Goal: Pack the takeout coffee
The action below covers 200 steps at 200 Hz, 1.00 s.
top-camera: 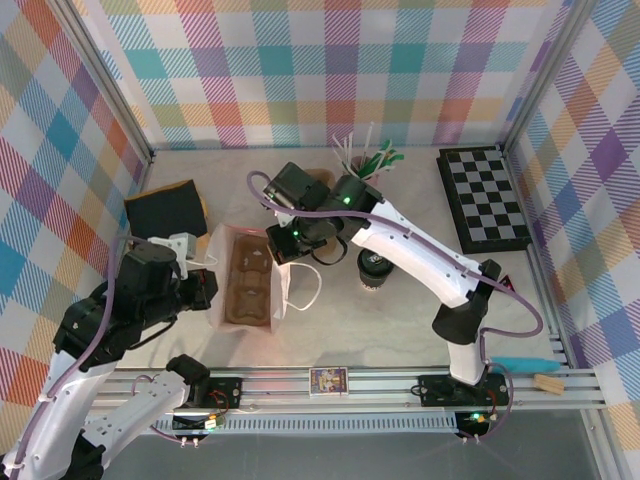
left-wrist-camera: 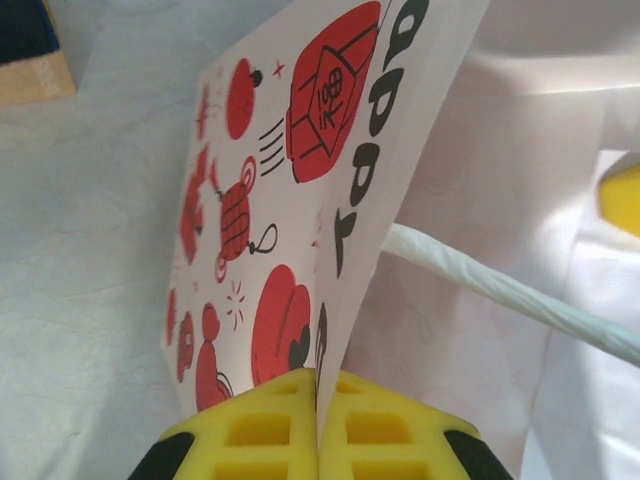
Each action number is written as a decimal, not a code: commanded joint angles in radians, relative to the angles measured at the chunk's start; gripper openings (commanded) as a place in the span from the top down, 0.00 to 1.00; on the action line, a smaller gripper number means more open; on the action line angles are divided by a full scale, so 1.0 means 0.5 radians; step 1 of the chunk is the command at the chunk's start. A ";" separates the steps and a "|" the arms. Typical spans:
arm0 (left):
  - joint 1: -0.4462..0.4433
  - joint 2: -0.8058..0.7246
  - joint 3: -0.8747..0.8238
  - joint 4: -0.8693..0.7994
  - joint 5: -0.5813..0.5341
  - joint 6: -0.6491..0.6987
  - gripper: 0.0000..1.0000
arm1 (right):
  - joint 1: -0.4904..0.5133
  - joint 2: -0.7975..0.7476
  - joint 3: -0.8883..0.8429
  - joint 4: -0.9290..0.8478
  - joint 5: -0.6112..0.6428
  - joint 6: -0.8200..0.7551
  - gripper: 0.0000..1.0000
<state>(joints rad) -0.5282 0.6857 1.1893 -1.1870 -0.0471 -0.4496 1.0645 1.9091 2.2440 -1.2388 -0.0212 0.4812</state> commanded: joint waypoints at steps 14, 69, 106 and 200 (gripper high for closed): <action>-0.014 0.041 0.275 -0.049 -0.210 0.011 1.00 | 0.039 0.058 0.304 -0.028 0.038 -0.065 1.00; -0.014 -0.015 -0.007 -0.115 -0.198 -0.147 1.00 | -0.030 0.300 0.684 -0.401 0.039 -0.115 1.00; -0.014 0.019 0.045 -0.181 -0.360 -0.135 1.00 | -0.027 0.105 0.271 -0.132 0.057 -0.162 1.00; -0.014 -0.040 0.223 -0.082 -0.689 -0.137 1.00 | 0.164 0.423 0.851 -0.789 0.654 -0.143 1.00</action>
<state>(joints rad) -0.5297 0.6910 1.3190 -1.2915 -0.3519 -0.5018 1.1244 2.0899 2.6091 -1.4746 0.1917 0.3836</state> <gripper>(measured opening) 0.063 0.067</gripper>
